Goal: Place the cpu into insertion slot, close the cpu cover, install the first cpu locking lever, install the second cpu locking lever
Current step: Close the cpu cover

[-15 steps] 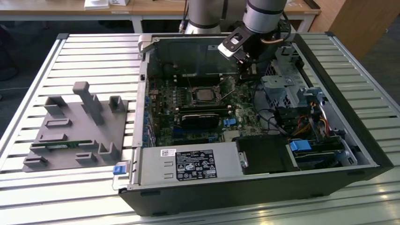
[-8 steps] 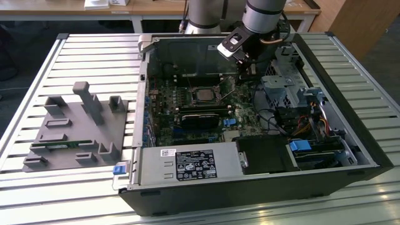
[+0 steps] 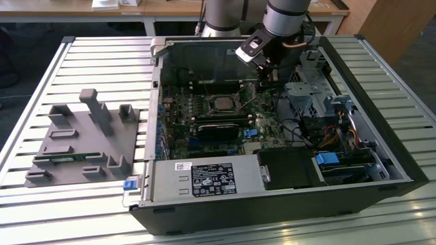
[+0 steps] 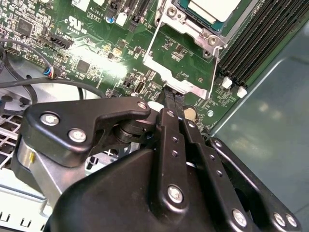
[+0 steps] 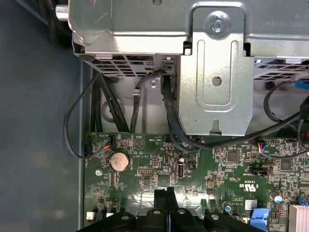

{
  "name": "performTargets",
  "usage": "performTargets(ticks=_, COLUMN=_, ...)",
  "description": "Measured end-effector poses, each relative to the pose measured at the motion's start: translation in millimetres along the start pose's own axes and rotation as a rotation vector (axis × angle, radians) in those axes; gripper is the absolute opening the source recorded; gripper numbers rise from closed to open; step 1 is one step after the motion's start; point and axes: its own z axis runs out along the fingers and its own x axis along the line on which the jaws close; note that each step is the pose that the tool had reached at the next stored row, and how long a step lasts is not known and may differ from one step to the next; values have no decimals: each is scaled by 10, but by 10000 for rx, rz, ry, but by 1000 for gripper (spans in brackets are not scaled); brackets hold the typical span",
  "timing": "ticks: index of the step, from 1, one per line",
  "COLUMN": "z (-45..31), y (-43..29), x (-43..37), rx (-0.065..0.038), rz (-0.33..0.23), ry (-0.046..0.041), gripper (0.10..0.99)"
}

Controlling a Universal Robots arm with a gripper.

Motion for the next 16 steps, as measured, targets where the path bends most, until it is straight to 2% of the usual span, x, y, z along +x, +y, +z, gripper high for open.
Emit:
performTargets(ticks=11, z=1, y=-21, x=0, rx=0, rz=0, ry=1, gripper=118)
performTargets(ticks=13, z=8, y=-163, x=0, rx=0, rz=0, ry=0, gripper=118)
performTargets(ticks=16, z=8, y=-168, x=0, rx=0, rz=1, ry=0, gripper=118)
